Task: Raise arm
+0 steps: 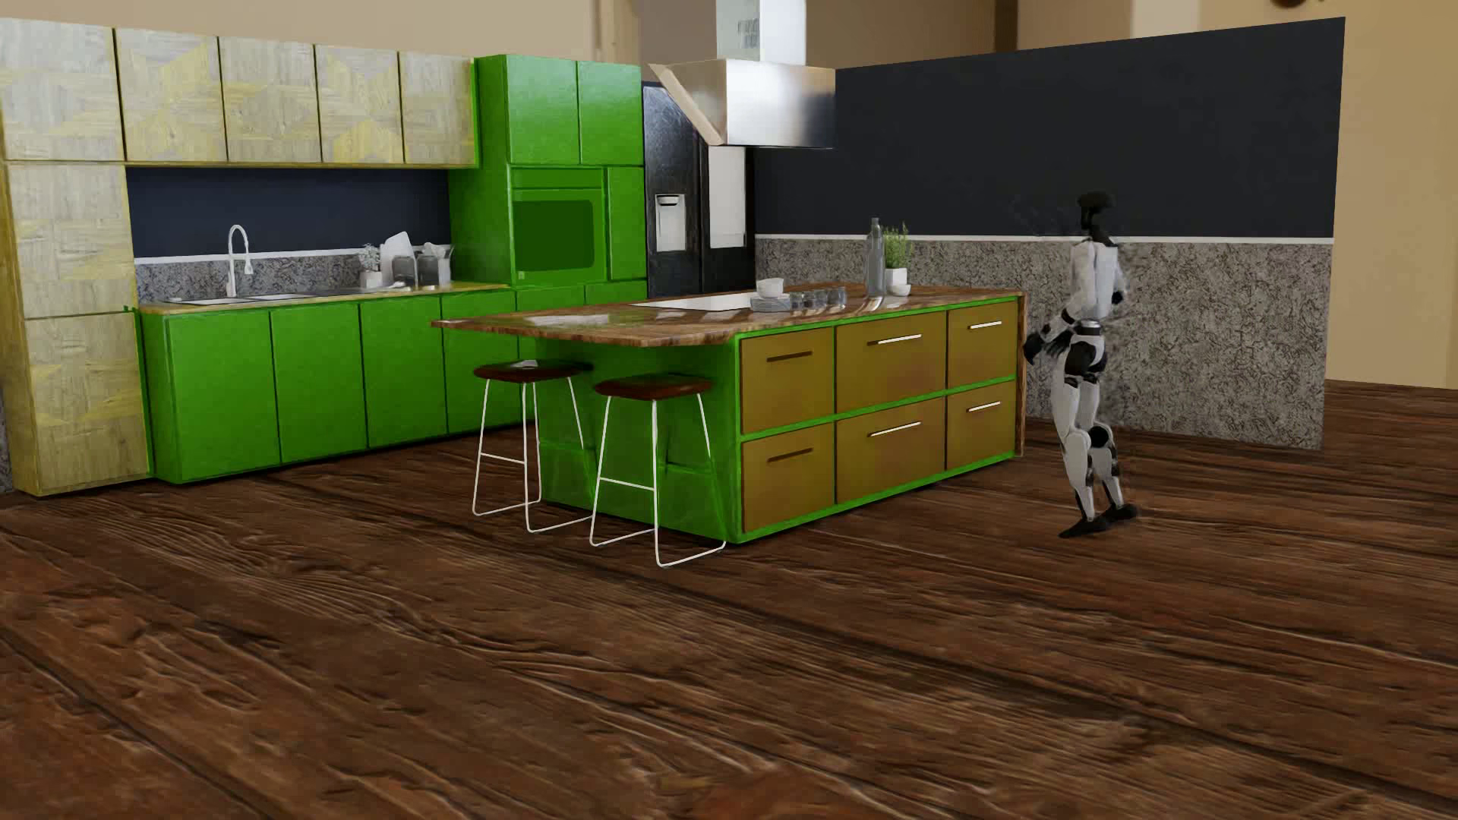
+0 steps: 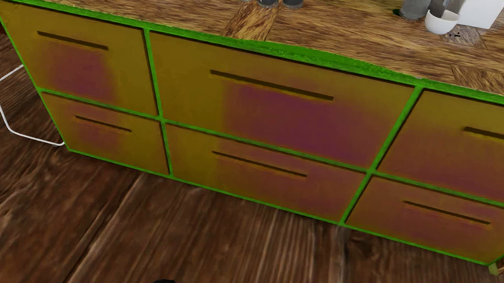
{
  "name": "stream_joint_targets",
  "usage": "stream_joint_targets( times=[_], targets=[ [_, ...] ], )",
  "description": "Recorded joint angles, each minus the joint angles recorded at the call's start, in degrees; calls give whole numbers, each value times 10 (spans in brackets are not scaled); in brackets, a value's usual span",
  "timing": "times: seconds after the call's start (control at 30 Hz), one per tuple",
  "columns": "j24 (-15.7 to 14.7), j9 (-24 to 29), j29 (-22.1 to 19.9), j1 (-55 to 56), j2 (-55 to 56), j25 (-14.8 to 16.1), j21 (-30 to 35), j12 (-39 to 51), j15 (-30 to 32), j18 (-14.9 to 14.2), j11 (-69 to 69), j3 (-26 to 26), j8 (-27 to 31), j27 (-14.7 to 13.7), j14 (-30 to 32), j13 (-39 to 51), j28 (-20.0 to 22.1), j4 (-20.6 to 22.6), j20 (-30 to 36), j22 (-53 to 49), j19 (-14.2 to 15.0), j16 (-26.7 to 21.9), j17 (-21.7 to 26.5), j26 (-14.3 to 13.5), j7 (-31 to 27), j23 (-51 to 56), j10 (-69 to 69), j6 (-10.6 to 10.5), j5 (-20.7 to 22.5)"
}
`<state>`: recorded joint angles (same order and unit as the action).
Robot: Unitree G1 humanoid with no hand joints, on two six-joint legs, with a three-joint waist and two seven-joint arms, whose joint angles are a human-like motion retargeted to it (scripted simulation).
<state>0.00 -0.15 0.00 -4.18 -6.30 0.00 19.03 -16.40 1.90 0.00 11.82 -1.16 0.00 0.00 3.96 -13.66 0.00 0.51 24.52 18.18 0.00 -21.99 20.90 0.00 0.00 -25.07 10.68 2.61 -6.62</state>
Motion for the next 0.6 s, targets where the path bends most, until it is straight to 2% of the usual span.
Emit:
stream_joint_targets(
  times=[0.03,0.07,0.33,0.5,0.6],
  targets=[
    [0,-4,0,3,-6,0,-11,1,-2,0,-5,-7,0,0,-8,-3,0,4,2,3,0,1,-2,0,0,-2,1,3,-5],
    [0,-6,0,6,-6,0,36,-3,-2,0,-5,-9,0,0,-15,3,0,5,-3,6,0,2,3,0,0,-2,8,1,-6],
    [0,-4,0,3,-8,0,37,10,-1,0,-5,-9,0,0,-15,10,0,4,-11,13,0,6,6,0,0,4,7,0,-6],
    [0,-4,0,3,-11,0,69,65,2,0,-6,-14,0,0,-18,60,0,2,-14,9,0,-4,21,0,0,15,10,4,-4],
    [0,-7,0,7,-7,0,88,132,6,0,-6,-17,0,0,-15,127,0,4,-22,-16,0,-30,42,0,0,36,10,11,-6]
  ],
)
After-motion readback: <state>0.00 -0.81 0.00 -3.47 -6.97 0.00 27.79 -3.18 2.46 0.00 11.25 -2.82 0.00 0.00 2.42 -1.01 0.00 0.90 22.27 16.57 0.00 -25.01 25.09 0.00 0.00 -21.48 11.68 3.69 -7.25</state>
